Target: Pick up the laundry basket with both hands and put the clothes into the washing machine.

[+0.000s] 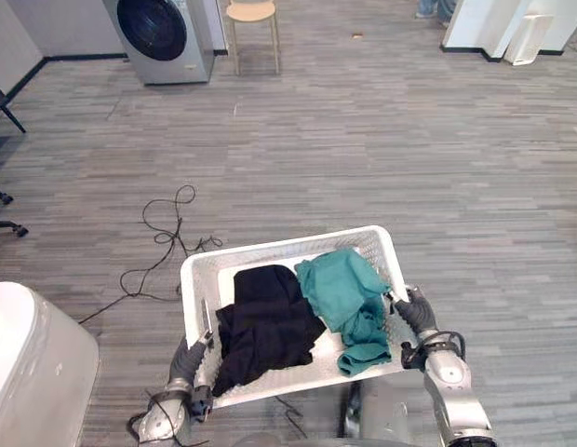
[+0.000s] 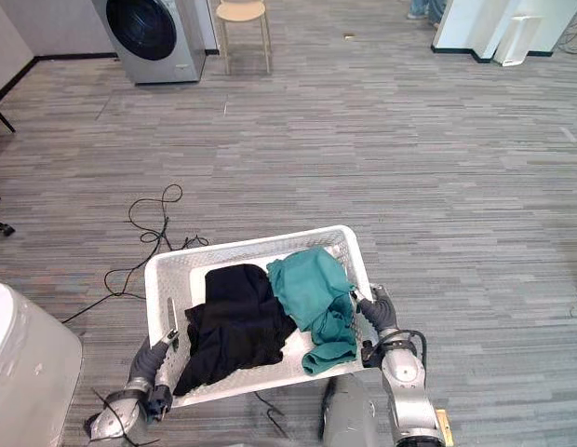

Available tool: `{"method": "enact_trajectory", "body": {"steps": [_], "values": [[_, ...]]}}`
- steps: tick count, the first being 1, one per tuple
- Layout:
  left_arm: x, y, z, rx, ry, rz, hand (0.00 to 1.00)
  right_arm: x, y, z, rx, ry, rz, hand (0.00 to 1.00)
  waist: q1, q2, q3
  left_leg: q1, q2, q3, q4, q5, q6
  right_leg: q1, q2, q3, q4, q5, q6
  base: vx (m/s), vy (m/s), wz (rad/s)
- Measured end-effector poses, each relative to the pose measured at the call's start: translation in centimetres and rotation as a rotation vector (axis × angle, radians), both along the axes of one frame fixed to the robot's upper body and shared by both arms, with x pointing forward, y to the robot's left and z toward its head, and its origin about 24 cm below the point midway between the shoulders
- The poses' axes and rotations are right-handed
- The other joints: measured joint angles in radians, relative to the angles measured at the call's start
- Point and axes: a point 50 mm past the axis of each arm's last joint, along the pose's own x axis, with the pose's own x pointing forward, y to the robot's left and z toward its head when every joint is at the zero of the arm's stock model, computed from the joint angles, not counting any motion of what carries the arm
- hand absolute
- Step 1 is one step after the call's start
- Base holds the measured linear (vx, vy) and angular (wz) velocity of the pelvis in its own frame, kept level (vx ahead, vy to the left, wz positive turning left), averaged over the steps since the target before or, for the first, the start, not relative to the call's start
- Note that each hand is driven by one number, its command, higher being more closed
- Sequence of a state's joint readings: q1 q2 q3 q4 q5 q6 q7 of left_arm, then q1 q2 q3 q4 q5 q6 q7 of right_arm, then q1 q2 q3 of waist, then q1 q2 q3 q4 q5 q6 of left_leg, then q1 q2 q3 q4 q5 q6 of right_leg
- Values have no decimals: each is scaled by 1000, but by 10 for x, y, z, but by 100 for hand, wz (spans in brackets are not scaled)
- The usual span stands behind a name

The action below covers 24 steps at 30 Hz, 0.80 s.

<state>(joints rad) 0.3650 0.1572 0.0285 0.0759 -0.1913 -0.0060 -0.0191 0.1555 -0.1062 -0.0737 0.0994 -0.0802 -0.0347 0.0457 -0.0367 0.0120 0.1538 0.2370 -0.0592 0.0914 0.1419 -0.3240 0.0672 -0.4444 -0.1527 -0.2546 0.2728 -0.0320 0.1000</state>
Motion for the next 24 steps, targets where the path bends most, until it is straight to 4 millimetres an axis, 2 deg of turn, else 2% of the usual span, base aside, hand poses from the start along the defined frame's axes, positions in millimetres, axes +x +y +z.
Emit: {"method": "enact_trajectory", "body": {"steps": [1, 2, 3, 4, 5, 6, 7, 8, 9, 10, 11, 12, 13, 14, 15, 16, 17, 18, 19, 20, 21, 22, 23, 24], "values": [[0, 0, -1, 2, 4, -4, 100, -2, 0, 0, 0, 2, -3, 100, -10, -9, -1, 27, -3, -18, -5, -16, -23, -3, 5, 15, -33, 32, -7, 513, -70, 58], [-2, -4, -4, -9, 20, -8, 100, -6, -4, -4, -5, 25, -13, 100, -20, 1, -4, 61, 17, -46, 14, -40, -55, -6, 29, 57, 33, 100, -80, 686, -153, 65], [-6, -9, -8, -24, 48, -3, 100, -11, -7, -8, -9, 53, -26, 100, -26, 20, -14, -3, 63, -71, 234, -51, -71, -8, 53, 63, 133, 76, -124, 705, -172, 57], [-7, -11, -10, -31, 53, 4, 100, -12, -8, -7, -16, 52, -26, 100, -27, 39, -13, -68, 97, -67, 386, -34, -73, 11, 62, 44, 142, 44, -125, 862, -213, 53], [-9, -15, -11, -49, 57, 10, 100, -14, -12, -2, -38, 39, -19, 100, -26, 86, -10, -217, 170, -56, 697, 113, -62, 66, 105, 2, 137, -2, -132, 738, -184, 11], [-15, -16, -14, -64, 73, 29, 100, -17, -12, 1, -51, 41, -7, 100, 2, 101, -1, -305, 235, -42, 893, 428, -73, 144, 148, 5, 121, -52, -142, 747, -173, 0], [-18, -17, -15, -72, 80, 33, 100, -19, -11, 2, -52, 38, -5, 100, 17, 107, 5, -341, 260, -49, 982, 492, -72, 196, 162, 4, 107, -78, -142, 922, -171, -13], [-17, -21, -16, -83, 81, 20, 100, -21, -16, 3, -59, 39, -19, 100, 27, 103, 17, -424, 275, -56, 1146, 410, -49, 304, 177, 6, 74, -122, -141, 607, -92, 6], [-18, -21, -16, -84, 82, 19, 100, -23, -17, 2, -60, 44, -23, 100, 34, 93, 22, -461, 267, -52, 1188, 354, -33, 356, 175, 11, 50, -140, -140, 908, -103, 3], [-19, -21, -16, -84, 84, 19, 100, -21, -17, 5, -68, 30, -19, 100, 54, 65, 21, -541, 243, -23, 1159, 258, -25, 446, 154, 31, -7, -169, -133, 590, -38, -18], [-18, -21, -15, -84, 79, 19, 100, -20, -17, 7, -71, 22, -14, 100, 66, 45, 16, -598, 225, 11, 1075, 202, -27, 487, 135, 49, -44, -182, -123, 874, -18, -43], [-15, -22, -14, -86, 65, 19, 100, -14, -17, 11, -77, 1, -7, 100, 81, 38, 13, -666, 208, 50, 862, 165, -40, 537, 110, 72, -89, -198, -105, 848, 91, -54], [-14, -23, -12, -94, 53, 24, 100, -9, -18, 15, -90, -13, 1, 100, 86, 42, 9, -695, 192, 53, 592, 166, -58, 577, 95, 85, -121, -215, -79, 707, 89, -49], [-13, -24, -11, -98, 48, 26, 100, -8, -19, 16, -94, -18, 2, 100, 92, 49, 8, -694, 177, 40, 430, 189, -90, 602, 83, 93, -132, -225, -58, 739, 170, -45], [-13, -26, -11, -104, 46, 29, 100, -7, -22, 15, -100, -14, -1, 100, 102, 71, -1, -683, 161, 8, 247, 281, -120, 639, 68, 113, -142, -249, -33, 633, 223, -47], [-13, -26, -12, -99, 56, 34, 100, -6, -23, 5, -84, 21, -15, 100, 105, 36, -13, -644, 101, 21, 236, 340, -66, 670, 18, 154, -140, -259, -23, 967, 341, -28], [-12, -25, -11, -87, 54, 36, 100, -3, -23, 4, -78, 27, -17, 100, 80, 20, -29, -648, 76, 40, 313, 285, -20, 655, -40, 208, -62, -239, 7, 824, 310, -18], [-13, -24, -10, -87, 53, 44, 100, -1, -22, 3, -76, 28, -11, 100, 79, 17, -26, -661, 73, 46, 394, 247, -23, 644, -53, 252, 1, -230, 21, 825, 315, -17], [-15, -21, -9, -79, 53, 56, 100, 2, -16, 3, -55, 25, 1, 100, 90, -9, -14, -698, 38, 72, 551, 183, -36, 613, -76, 319, 189, -209, 54, 756, 380, -37], [-19, -21, -10, -78, 64, 61, 100, -3, -16, 1, -58, 34, 9, 100, 83, -22, -17, -593, -6, 63, 378, 175, -18, 524, -100, 360, 467, -112, 73, 665, 363, -38], [-21, -18, -10, -66, 67, 68, 100, -2, -13, -1, -50, 36, 14, 100, 79, -49, -12, -550, -39, 79, 381, 130, 47, 470, -125, 380, 617, -4, 38, 596, 281, -4], [-20, -14, -9, -49, 72, 68, 100, -5, -7, -5, -27, 49, 12, 100, 57, -82, -14, -474, -83, 74, 378, 71, 67, 368, -140, 399, 854, 47, -41, 596, 173, 13], [-20, -13, -9, -41, 74, 63, 100, -8, -7, -8, -21, 59, 7, 100, 44, -63, -10, -387, -87, 57, 360, 27, 80, 274, -106, 371, 971, -14, -84, 659, 164, 20], [-19, -14, -9, -40, 74, 54, 100, -10, -8, -8, -22, 59, 2, 100, 45, -48, -8, -336, -85, 45, 330, 15, 80, 232, -85, 348, 990, -47, -95, 698, 191, 17]]}}
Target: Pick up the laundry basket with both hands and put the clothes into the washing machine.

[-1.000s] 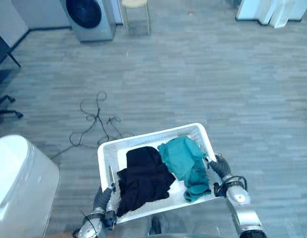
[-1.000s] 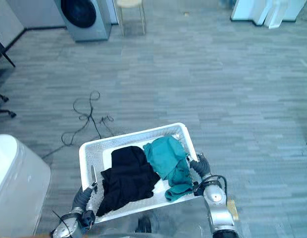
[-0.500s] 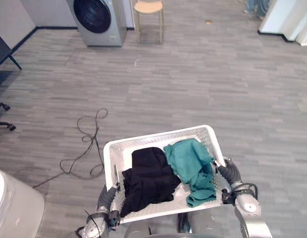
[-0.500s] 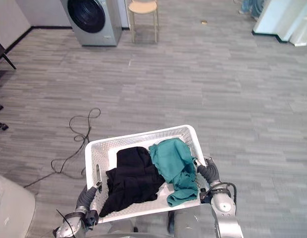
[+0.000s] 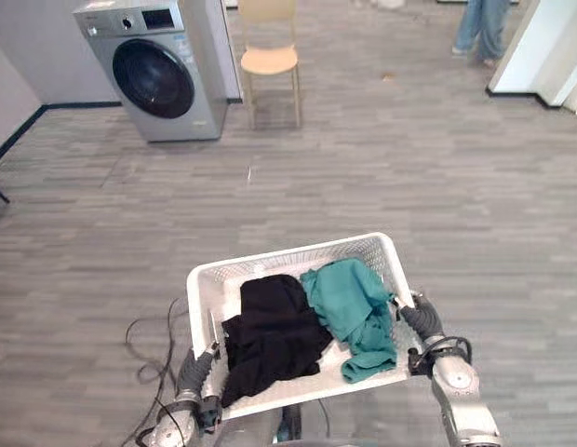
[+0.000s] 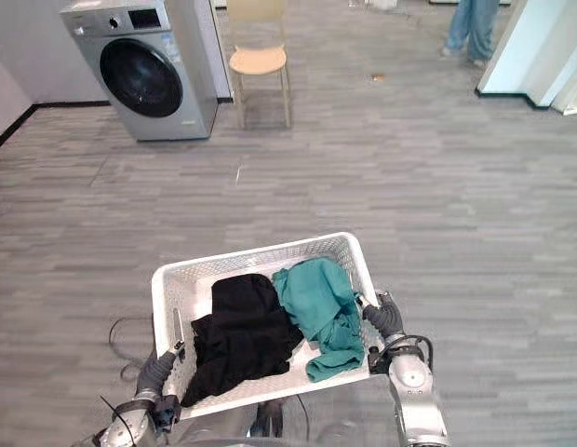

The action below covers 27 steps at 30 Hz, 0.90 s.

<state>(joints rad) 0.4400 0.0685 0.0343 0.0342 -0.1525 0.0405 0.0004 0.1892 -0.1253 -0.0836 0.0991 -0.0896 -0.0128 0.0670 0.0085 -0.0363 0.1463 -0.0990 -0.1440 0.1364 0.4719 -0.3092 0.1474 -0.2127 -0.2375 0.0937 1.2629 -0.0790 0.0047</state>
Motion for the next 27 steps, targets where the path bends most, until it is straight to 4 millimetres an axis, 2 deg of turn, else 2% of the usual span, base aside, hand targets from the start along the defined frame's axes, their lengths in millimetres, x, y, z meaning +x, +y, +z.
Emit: {"method": "enact_trajectory", "body": {"steps": [2, 3, 4, 5, 6, 7, 8, 9, 10, 11, 12, 13, 14, 15, 16, 17, 18, 19, 20, 21, 22, 23, 24, 25, 26, 27], "values": [[2, -4, 2, 12, -7, -40, 100, -12, -4, 6, -1, -22, -29, 100, -30, 44, -1, 170, 19, -73, -150, -3, -2, -125, 91, -97, -67, -115, 8, 745, 122, 65], [4, -5, 5, 18, -19, -56, 100, -21, -6, 11, -6, -35, -47, 100, -57, 66, -11, 256, 45, -120, -231, 5, -36, -175, 129, -170, -203, -151, 31, 800, 34, 93], [6, -4, 8, 27, -33, -68, 100, -24, -8, 13, -8, -44, -57, 100, -64, 64, -11, 290, 53, -132, -252, 10, -60, -191, 129, -208, -301, -153, 37, 664, 4, 94], [11, -5, 14, 42, -60, -100, 100, -28, -9, 19, -4, -65, -78, 100, -77, 53, -18, 332, 60, -154, -258, 2, -87, -209, 130, -278, -549, -127, 45, 837, -24, 71], [14, -4, 18, 49, -81, -104, 100, -29, -8, 21, 5, -79, -89, 100, -78, 29, -37, 364, 52, -173, -256, -16, -114, -211, 134, -299, -793, -59, 34, 860, -80, 64], [15, -5, 19, 48, -85, -104, 100, -29, -8, 22, 7, -84, -92, 100, -82, 14, -46, 388, 49, -186, -245, -27, -128, -210, 140, -297, -846, 14, 0, 1047, -126, 58], [15, -10, 14, 24, -72, -96, 100, -31, -12, 20, -5, -71, -106, 100, -89, 39, -62, 409, 84, -226, -167, -45, -143, -191, 172, -290, -785, 70, -57, 1060, -112, 43], [14, -14, 12, 5, -69, -84, 100, -30, -17, 23, -33, -73, -95, 100, -88, 78, -70, 347, 110, -235, 34, -13, -187, -161, 181, -319, -734, -2, -78, 865, -79, 40], [15, -17, 12, -11, -74, -74, 100, -28, -19, 29, -47, -92, -84, 100, -88, 105, -57, 268, 113, -229, 237, 92, -222, -126, 192, -335, -713, -41, -85, 838, -33, 11], [14, -19, 12, -24, -73, -62, 100, -27, -19, 31, -54, -101, -74, 100, -83, 123, -43, 219, 117, -222, 363, 222, -254, -86, 204, -335, -721, -62, -95, 672, -27, -11], [9, -20, 9, -38, -60, -41, 100, -24, -19, 33, -60, -103, -58, 100, -63, 140, -29, 107, 154, -197, 604, 439, -289, 13, 239, -308, -783, -107, -81, 839, 3, -25], [6, -19, 9, -38, -56, -40, 100, -25, -19, 30, -54, -91, -62, 100, -48, 162, -21, 25, 189, -182, 781, 415, -263, 103, 271, -296, -836, -131, -75, 836, 26, -49], [1, -15, 8, -29, -42, -29, 100, -25, -15, 27, -42, -78, -54, 100, -24, 161, -9, -59, 215, -153, 916, 347, -167, 212, 289, -257, -899, -158, -73, 810, 48, -52], [-2, -12, 6, -24, -31, -20, 100, -24, -12, 26, -35, -74, -43, 100, -11, 155, -8, -100, 217, -146, 934, 305, -126, 265, 286, -236, -929, -165, -66, 767, 81, -78], [-7, -8, 5, -15, -19, -8, 100, -23, -6, 23, -25, -67, -25, 100, 16, 137, -13, -186, 220, -124, 892, 234, -116, 333, 263, -200, -987, -188, -55, 746, 130, -84], [-8, -6, 5, -13, -20, -2, 100, -20, -4, 25, -23, -74, -15, 100, 37, 128, -11, -276, 232, -93, 773, 171, -120, 390, 235, -167, -1041, -214, -45, 903, 212, -78], [-9, -5, 5, -14, -24, -1, 100, -19, -4, 25, -24, -77, -13, 100, 38, 123, -12, -311, 225, -87, 671, 149, -125, 411, 220, -151, -1061, -223, -35, 768, 216, -66], [-8, -5, 6, -16, -30, 0, 100, -16, -4, 22, -22, -70, -10, 100, 40, 109, -17, -318, 203, -89, 429, 142, -149, 428, 183, -137, -1065, -239, -6, 945, 346, -72], [-7, -5, 6, -19, -36, 0, 100, -12, -6, 20, -21, -68, -8, 100, 62, 104, -16, -305, 186, -108, 60, 207, -194, 472, 133, -90, -1062, -280, 48, 797, 302, -70], [-6, -2, 3, -14, -25, 7, 100, -10, -6, 12, -4, -41, -22, 100, 63, 64, -22, -274, 141, -74, 44, 202, -190, 487, 90, -64, -1057, -292, 58, 957, 362, -36], [-5, -3, -2, -14, 9, 7, 100, -8, -7, 3, -2, 3, -28, 100, 27, 55, -42, -259, 119, -53, 58, 178, -135, 469, 70, -32, -1023, -234, 37, 804, 324, -7], [-5, -2, 0, -12, 0, 9, 100, -1, -5, 6, -4, -11, -13, 100, 33, 60, -38, -289, 131, -43, 198, 151, -92, 477, 65, 9, -971, -160, 49, 794, 341, -11], [-6, -2, 1, -12, -3, 13, 100, 1, -2, 6, 9, -15, -11, 100, 41, 60, -32, -327, 139, -32, 327, 152, -82, 481, 69, 34, -926, -136, 76, 674, 379, -39], [-10, -1, 0, -6, 7, 16, 100, -5, 1, 1, 10, 7, -5, 100, 50, 39, -41, -309, 108, -22, 302, 113, -98, 474, 66, 50, -814, -110, 127, 534, 363, -49], [-14, -2, -1, -6, 17, 21, 100, -8, -2, 1, -3, 7, 2, 100, 64, 38, -41, -209, 81, -22, 150, 54, -18, 381, 69, 81, -529, -2, 230, 595, 345, -24], [-13, 4, -1, 21, 23, 24, 100, -8, 6, -4, 19, 20, 1, 100, 49, -14, -41, -135, 23, -25, 111, 16, -34, 245, 73, 137, -216, 99, 214, 524, 218, 12]]}}
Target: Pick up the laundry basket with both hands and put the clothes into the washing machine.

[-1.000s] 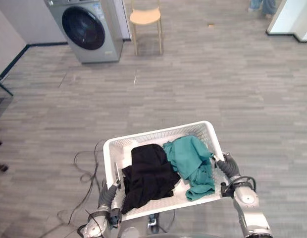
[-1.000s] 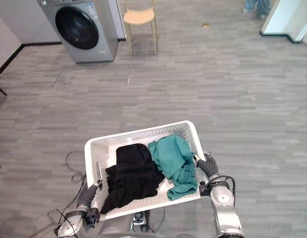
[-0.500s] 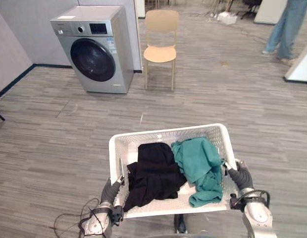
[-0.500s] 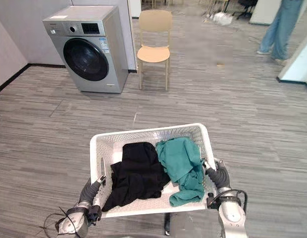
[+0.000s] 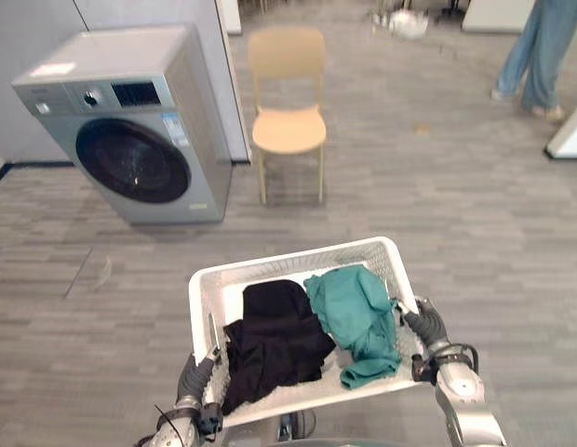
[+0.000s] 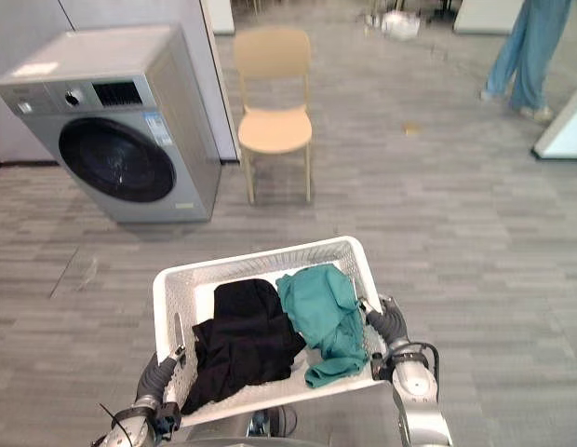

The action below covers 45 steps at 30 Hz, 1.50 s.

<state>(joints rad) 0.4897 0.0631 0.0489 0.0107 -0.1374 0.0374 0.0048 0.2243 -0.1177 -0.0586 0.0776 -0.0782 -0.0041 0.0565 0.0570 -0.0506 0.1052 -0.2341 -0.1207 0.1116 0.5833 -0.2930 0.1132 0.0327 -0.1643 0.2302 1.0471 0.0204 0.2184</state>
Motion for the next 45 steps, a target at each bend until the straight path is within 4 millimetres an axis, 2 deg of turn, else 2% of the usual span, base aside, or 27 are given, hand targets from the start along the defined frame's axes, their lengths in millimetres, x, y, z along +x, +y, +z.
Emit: {"method": "enact_trajectory", "body": {"steps": [1, 3, 4, 7, 9, 10, 11, 12, 14, 15, 16, 17, 18, 20, 23, 25, 26, 30, 31, 32, 33, 34, 37, 40, 42, 43, 45], "values": [[1, 1, 0, 3, -1, -1, 100, 0, 3, 0, 4, 0, 3, 100, -21, -15, 7, 68, -30, -10, -32, -11, -8, -90, 2, -26, 170, 7, -36, 570, 125, 52], [3, -5, 0, -8, -3, -23, 100, -6, -5, 1, -8, 0, -23, 100, -48, 27, 21, 235, -41, -64, -138, -20, 3, -241, 13, -148, 286, -91, -150, 590, 145, 55], [3, -7, 0, -11, -5, -32, 100, -9, -6, 2, -11, -3, -30, 100, -53, 47, 21, 276, -37, -85, -178, -20, 3, -287, 15, -184, 270, -122, -161, 586, 135, 64], [14, -9, 6, 4, -39, -83, 100, -20, -13, 12, -20, -36, -69, 100, -106, 88, 16, 435, -3, -188, -327, -28, -22, -418, 12, -373, -68, -214, -159, 593, 25, 86], [17, -11, 10, 13, -59, -111, 100, -24, -13, 16, -13, -51, -87, 100, -120, 74, 9, 505, 8, -192, -360, -43, -56, -413, 26, -462, -434, -182, -156, 687, -59, 66], [18, -11, 12, 18, -65, -115, 100, -25, -14, 17, -12, -55, -90, 100, -114, 59, -8, 540, 9, -196, -352, -64, -92, -412, 52, -452, -590, -77, -220, 735, -128, 44], [19, -16, 10, 1, -62, -114, 100, -25, -19, 17, -25, -49, -104, 100, -124, 86, -16, 565, 40, -212, -311, -67, -95, -380, 81, -444, -568, -58, -311, 905, -163, 35], [20, -18, 11, -8, -66, -112, 100, -25, -21, 17, -32, -46, -107, 100, -128, 99, -21, 552, 54, -228, -259, -64, -100, -375, 87, -446, -539, -83, -321, 907, -178, 46], [27, -24, 13, -32, -93, -101, 100, -21, -27, 27, -52, -84, -100, 100, -150, 108, 1, 485, 61, -234, 21, 40, -163, -375, 81, -505, -370, -178, -345, 786, -213, 29], [26, -25, 11, -42, -88, -95, 100, -21, -27, 32, -56, -102, -92, 100, -135, 149, -12, 400, 108, -198, 248, 179, -219, -307, 159, -507, -484, -174, -341, 511, -210, -21], [25, -24, 11, -45, -86, -88, 100, -22, -25, 32, -52, -103, -88, 100, -120, 152, -4, 330, 141, -166, 416, 332, -211, -236, 202, -503, -546, -232, -356, 514, -129, -56], [24, -24, 11, -45, -87, -83, 100, -20, -25, 32, -52, -103, -88, 100, -109, 185, -1, 260, 182, -165, 566, 325, -185, -181, 245, -483, -579, -250, -373, 597, -56, -62], [25, -23, 11, -38, -89, -90, 100, -19, -25, 29, -44, -95, -93, 100, -96, 175, 16, 159, 200, -152, 691, 273, -107, -99, 265, -459, -621, -270, -369, 641, -19, -56], [23, -21, 9, -32, -77, -89, 100, -17, -22, 28, -36, -91, -87, 100, -67, 151, 28, 52, 219, -104, 689, 195, -57, 4, 257, -405, -705, -272, -368, 629, -16, -67], [20, -19, 8, -42, -70, -72, 100, -13, -21, 28, -49, -96, -67, 100, -40, 102, 35, -89, 221, -26, 327, 92, -83, 136, 198, -342, -835, -271, -363, 607, 54, -64], [20, -25, 7, -61, -70, -73, 100, -10, -26, 30, -79, -99, -64, 100, -40, 136, 14, -73, 200, 11, -191, 202, -162, 190, 177, -314, -856, -298, -305, 601, 160, -42], [20, -23, 4, -53, -56, -73, 100, -10, -26, 22, -66, -70, -74, 100, -43, 102, 1, -42, 151, 34, -204, 291, -95, 212, 133, -269, -846, -326, -256, 483, 182, -12], [19, -22, 2, -44, -41, -78, 100, -8, -27, 17, -62, -49, -79, 100, -59, 72, -17, 36, 110, 93, -168, 192, -39, 167, 76, -171, -597, -276, -172, 696, 260, -3], [20, -20, 3, -34, -44, -85, 100, -7, -25, 14, -51, -41, -80, 100, -49, 62, -13, 118, 99, 92, -216, 172, -36, 70, 75, -141, -339, -164, -26, 527, 169, -20], [22, -20, 4, -30, -49, -92, 100, -8, -24, 12, -43, -34, -87, 100, -50, 59, -11, 158, 96, 86, -245, 166, -34, 17, 72, -124, -223, -95, 25, 450, 98, -3], [24, -19, 5, -21, -53, -97, 100, -8, -23, 12, -36, -38, -89, 100, -58, 52, -9, 212, 91, 78, -277, 164, -35, -75, 72, -124, -46, -105, 6, 445, 8, 16], [24, -18, 5, -16, -53, -92, 100, -8, -23, 12, -36, -38, -91, 100, -71, 57, -7, 265, 95, 66, -306, 164, -35, -146, 50, -160, 36, -151, -72, 414, -26, 26], [26, -18, 8, -8, -66, -104, 100, -8, -26, 13, -35, -44, -100, 100, -91, 74, 1, 351, 124, 29, -364, 156, -48, -258, -72, -303, -55, -227, -181, 284, -73, 34], [32, -19, 11, -3, -83, -123, 100, -11, -27, 18, -31, -65, -118, 100, -98, 69, 2, 368, 162, -10, -365, 114, -119, -299, -99, -296, -409, -207, -163, 291, -212, 49], [33, -17, 14, 15, -94, -139, 100, -13, -26, 20, -26, -75, -123, 100, -96, 3, -1, 382, 155, -39, -369, 67, -185, -285, -105, -285, -667, 32, -99, 317, -387, 44], [34, -20, 12, 1, -90, -136, 100, -12, -28, 22, -37, -78, -122, 100, -85, 6, 2, 390, 167, -52, -376, 50, -201, -269, -102, -312, -667, -45, -67, 271, -380, 15], [38, -34, 11, -53, -102, -121, 100, -2, -38, 34, -99, -118, -101, 100, -80, 76, 23, 340, 251, -55, -369, 58, -223, -276, -38, -363, -705, -40, -97, 240, -340, 19]]}}
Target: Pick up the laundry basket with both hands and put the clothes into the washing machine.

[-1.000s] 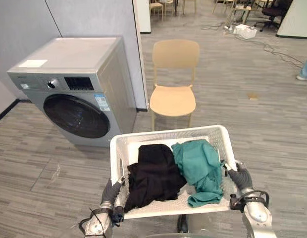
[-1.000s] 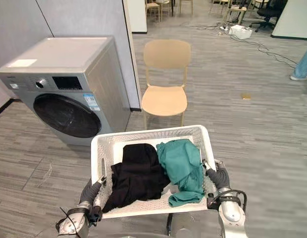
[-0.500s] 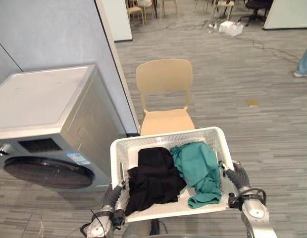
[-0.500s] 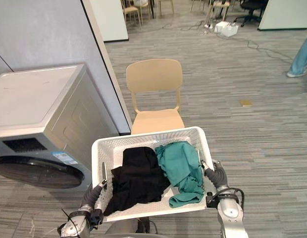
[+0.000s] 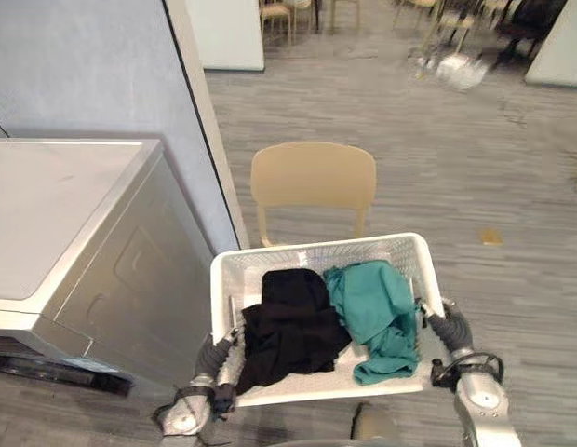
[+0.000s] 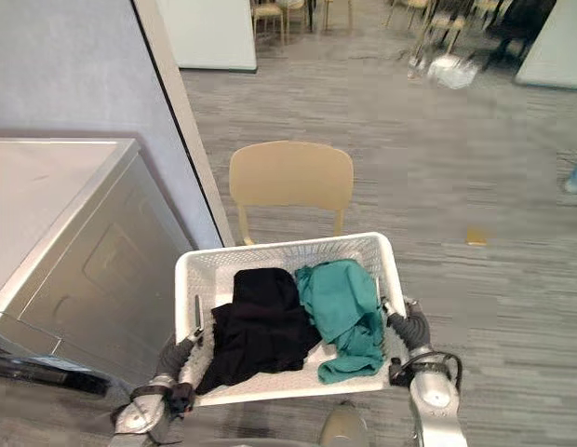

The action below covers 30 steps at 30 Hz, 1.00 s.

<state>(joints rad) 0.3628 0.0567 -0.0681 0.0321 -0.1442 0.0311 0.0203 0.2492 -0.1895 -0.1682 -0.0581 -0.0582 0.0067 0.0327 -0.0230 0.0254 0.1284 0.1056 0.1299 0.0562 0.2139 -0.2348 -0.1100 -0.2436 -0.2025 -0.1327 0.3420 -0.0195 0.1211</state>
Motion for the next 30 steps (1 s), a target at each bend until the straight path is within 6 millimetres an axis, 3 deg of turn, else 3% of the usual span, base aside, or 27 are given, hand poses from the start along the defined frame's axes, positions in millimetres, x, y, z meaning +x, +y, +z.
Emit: {"method": "enact_trajectory", "body": {"steps": [2, 5, 8, 13, 15, 21, 30], "values": [[8, -5, 3, -19, -22, 4, 100, 9, -4, 9, -33, -30, 17, 100, -4, 14, 24, -38, 19, -2, -1, 26, -37, -32, 13, -19, 5, -3, -23, 148, -250, 20], [36, -2, 14, -9, -102, 10, 100, 33, -2, 29, -44, -119, 41, 100, -18, 30, 84, -123, 29, -15, 16, 33, -44, -99, 15, -49, 12, 10, -41, -17, -157, 19], [73, 11, 29, 36, -182, 22, 100, 65, 8, 43, -28, -181, 63, 100, -15, -1, 158, -242, 14, -23, 59, 33, -45, -209, 3, -50, 31, 30, -59, -135, -88, 16], [102, 28, 47, 62, -234, 56, 100, 106, 26, 64, -40, -225, 107, 100, 6, 6, 231, -382, 13, -13, 128, 31, -47, -325, -9, -39, 35, 64, -70, -114, -48, 1], [126, 35, 64, 98, -275, 54, 100, 124, 31, 79, -43, -253, 111, 100, 15, 24, 247, -431, 27, -14, 153, 31, -48, -354, -6, -47, 28, 82, -76, -58, -39, 3], [198, 49, 159, 215, -500, 41, 100, 164, 42, 142, 20, -435, 47, 100, 37, 34, 289, -556, 49, 6, 220, 31, -48, -415, 16, -53, -59, 163, -86, -76, 2, -6], [235, 47, 224, 302, -565, 46, 100, 184, 41, 176, 36, -489, 3, 100, 37, 28, 330, -646, 89, 60, 283, 25, -58, -459, 41, -55, -108, 206, -86, -24, 18, -5]]}}
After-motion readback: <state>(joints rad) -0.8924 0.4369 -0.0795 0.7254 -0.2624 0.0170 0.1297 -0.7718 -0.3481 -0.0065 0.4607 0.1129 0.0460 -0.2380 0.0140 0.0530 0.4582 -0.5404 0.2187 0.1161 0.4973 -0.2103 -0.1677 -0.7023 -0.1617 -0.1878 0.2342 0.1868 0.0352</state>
